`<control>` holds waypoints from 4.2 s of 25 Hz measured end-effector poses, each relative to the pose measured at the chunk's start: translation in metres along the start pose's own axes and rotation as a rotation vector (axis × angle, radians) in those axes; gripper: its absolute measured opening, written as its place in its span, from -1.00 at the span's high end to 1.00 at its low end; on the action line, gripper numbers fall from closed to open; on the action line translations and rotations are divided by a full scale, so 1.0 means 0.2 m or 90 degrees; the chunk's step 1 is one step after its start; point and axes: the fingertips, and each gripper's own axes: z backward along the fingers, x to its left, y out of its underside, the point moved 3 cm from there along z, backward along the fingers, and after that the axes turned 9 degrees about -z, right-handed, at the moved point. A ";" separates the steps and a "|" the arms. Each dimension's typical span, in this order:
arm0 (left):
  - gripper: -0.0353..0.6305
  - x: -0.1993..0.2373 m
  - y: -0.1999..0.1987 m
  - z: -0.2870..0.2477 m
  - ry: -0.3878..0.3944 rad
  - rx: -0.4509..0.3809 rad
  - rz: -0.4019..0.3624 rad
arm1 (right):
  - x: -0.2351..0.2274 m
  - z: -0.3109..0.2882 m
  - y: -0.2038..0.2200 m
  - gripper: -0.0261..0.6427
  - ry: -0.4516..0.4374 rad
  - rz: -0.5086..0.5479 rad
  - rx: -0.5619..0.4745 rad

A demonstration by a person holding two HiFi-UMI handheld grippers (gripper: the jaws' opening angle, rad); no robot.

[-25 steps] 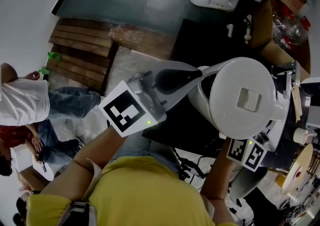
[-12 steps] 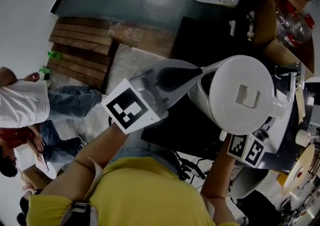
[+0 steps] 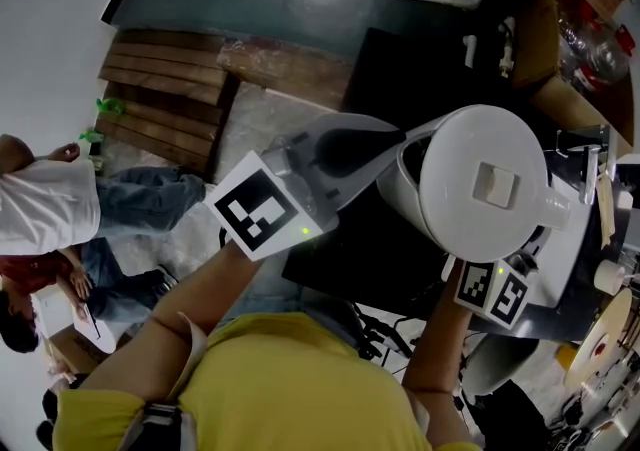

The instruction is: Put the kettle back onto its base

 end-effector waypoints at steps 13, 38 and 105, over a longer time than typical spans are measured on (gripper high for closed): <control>0.87 0.00 0.09 -0.01 0.001 0.031 0.021 | 0.00 -0.01 0.04 0.58 0.022 0.010 0.001; 0.86 -0.02 0.06 0.03 -0.107 0.024 0.056 | 0.13 0.36 -0.13 0.31 0.055 0.039 0.036; 0.87 -0.70 -0.33 0.68 0.059 -0.029 -0.001 | 1.05 1.05 -0.35 0.88 -0.056 -0.029 0.029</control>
